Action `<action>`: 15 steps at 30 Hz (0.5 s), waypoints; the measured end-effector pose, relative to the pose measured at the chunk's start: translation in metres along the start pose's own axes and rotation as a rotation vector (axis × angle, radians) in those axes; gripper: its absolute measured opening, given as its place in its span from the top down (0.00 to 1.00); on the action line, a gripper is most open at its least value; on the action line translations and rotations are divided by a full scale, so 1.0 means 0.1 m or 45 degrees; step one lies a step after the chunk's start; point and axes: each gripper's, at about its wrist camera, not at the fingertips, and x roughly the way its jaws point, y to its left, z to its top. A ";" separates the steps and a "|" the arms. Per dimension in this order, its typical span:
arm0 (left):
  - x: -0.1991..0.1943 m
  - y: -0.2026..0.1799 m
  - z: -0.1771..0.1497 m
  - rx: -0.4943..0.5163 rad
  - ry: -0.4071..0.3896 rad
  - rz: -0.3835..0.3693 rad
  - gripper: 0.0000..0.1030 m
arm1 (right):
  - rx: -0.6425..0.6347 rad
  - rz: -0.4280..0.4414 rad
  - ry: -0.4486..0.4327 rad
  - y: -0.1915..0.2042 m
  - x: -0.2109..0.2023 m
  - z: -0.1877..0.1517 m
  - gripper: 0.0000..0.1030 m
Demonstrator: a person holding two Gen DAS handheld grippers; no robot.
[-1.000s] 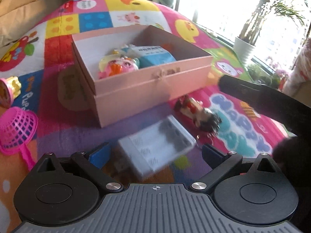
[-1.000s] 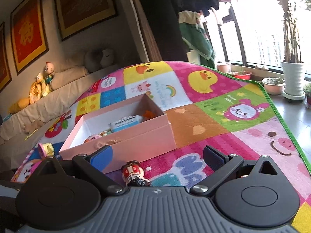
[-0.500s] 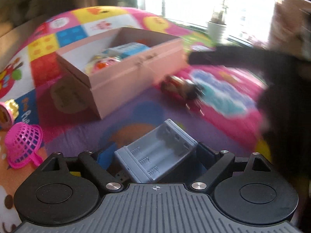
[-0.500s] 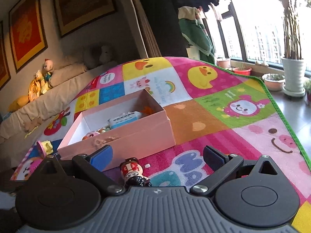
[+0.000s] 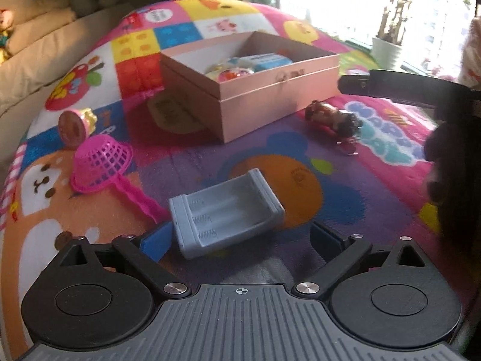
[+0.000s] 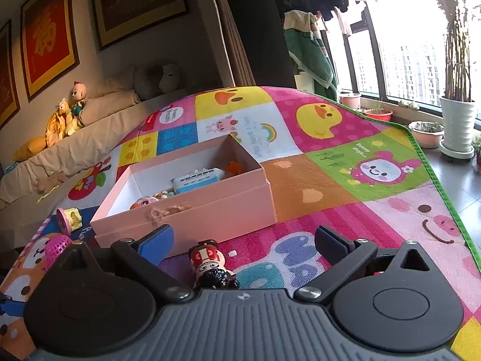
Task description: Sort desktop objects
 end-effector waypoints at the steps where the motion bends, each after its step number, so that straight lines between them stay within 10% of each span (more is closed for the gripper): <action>1: 0.03 -0.01 0.02 -0.010 -0.003 0.023 0.03 | -0.018 0.001 0.012 0.02 0.01 0.00 0.03; 15: 0.02 0.12 -0.05 -0.032 -0.071 0.100 0.03 | -0.357 0.019 0.381 0.41 0.48 0.07 0.68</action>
